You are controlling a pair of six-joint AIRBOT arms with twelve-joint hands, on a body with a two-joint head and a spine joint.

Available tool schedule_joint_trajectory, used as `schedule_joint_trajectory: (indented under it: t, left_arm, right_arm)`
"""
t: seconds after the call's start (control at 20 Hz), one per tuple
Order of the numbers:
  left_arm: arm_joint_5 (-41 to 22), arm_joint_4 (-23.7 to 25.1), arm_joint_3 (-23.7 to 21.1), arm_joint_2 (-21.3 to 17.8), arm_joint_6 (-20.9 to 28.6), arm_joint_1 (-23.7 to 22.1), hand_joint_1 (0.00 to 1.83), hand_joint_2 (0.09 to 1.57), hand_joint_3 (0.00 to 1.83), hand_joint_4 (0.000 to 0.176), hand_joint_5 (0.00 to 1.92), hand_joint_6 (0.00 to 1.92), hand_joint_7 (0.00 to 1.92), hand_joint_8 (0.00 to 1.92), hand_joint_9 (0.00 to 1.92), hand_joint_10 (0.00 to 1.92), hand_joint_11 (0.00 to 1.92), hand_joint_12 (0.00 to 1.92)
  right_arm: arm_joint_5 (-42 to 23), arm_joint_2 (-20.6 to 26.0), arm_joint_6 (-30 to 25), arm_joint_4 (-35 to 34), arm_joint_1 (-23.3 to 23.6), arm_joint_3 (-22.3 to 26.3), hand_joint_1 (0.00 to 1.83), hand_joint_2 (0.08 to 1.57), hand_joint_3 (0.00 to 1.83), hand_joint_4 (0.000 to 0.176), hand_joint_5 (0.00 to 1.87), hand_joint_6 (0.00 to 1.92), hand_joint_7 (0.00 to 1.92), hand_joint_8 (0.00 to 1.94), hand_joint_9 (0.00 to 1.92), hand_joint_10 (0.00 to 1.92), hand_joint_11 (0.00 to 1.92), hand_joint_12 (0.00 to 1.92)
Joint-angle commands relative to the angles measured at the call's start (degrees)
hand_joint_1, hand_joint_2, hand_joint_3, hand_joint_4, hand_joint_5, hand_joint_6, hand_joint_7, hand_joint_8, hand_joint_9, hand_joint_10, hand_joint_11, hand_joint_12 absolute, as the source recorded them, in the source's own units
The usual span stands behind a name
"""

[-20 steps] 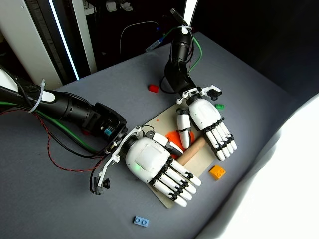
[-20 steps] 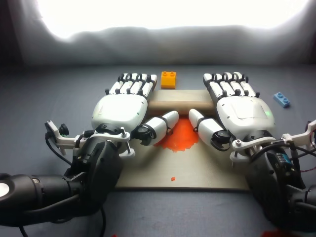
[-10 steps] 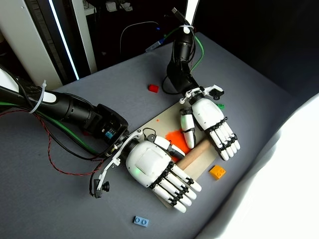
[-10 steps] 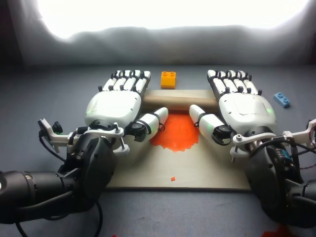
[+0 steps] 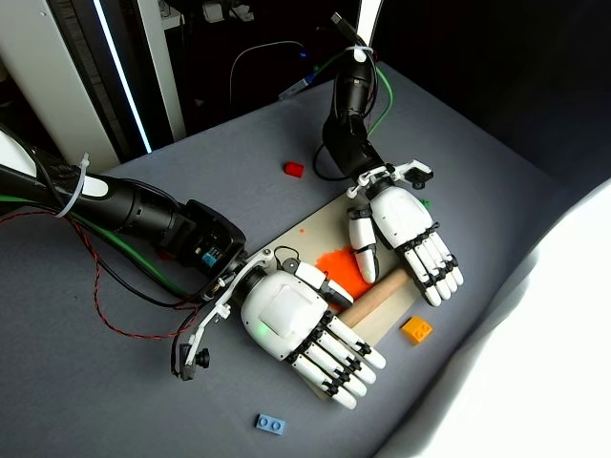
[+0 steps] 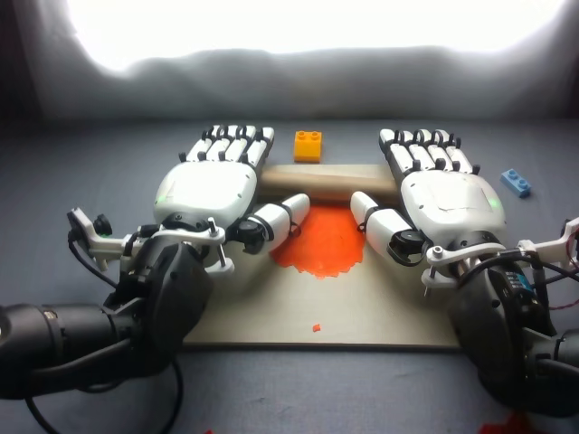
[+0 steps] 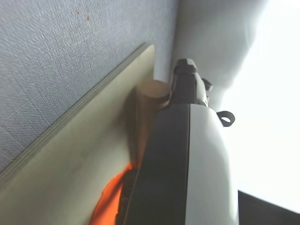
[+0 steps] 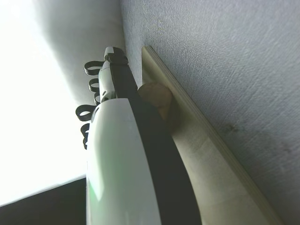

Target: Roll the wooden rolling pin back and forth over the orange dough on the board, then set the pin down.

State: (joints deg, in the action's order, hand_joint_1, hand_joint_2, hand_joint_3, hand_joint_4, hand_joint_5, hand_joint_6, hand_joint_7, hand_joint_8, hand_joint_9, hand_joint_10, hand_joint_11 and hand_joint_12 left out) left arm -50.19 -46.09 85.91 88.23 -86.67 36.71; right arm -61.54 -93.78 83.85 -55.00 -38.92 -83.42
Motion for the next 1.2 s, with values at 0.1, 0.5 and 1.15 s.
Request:
schedule_joint_trajectory:
  t: [0.1, 0.5, 1.15]
  left_arm:
    - [-3.6, 2.0, 1.3, -0.4, 0.2, -1.2, 0.0, 1.41, 0.0, 0.0, 0.01, 0.0, 0.03, 0.01, 0.01, 0.0, 0.0, 0.0]
    - [-2.7, 1.4, 1.5, -0.3, 0.8, -1.6, 0.0, 1.41, 0.0, 0.0, 0.01, 0.0, 0.03, 0.0, 0.01, 0.0, 0.0, 0.0]
    - [0.0, 1.5, -0.4, -1.6, 0.9, -1.0, 0.0, 1.41, 0.0, 0.0, 0.0, 0.0, 0.0, 0.0, 0.0, 0.0, 0.0, 0.0]
  right_arm:
    - [-2.4, 0.0, -0.6, 2.2, -0.1, -0.1, 0.0, 1.37, 0.0, 0.0, 0.04, 0.01, 0.05, 0.01, 0.0, 0.0, 0.0, 0.0]
    - [-1.7, 0.4, -0.7, 3.6, -0.7, 0.2, 0.0, 1.37, 0.0, 0.0, 0.03, 0.0, 0.04, 0.0, 0.0, 0.0, 0.0, 0.0]
    - [-1.2, 0.6, -0.7, 4.0, -0.9, 0.2, 0.0, 1.37, 0.0, 0.0, 0.06, 0.01, 0.05, 0.01, 0.0, 0.0, 0.0, 0.0]
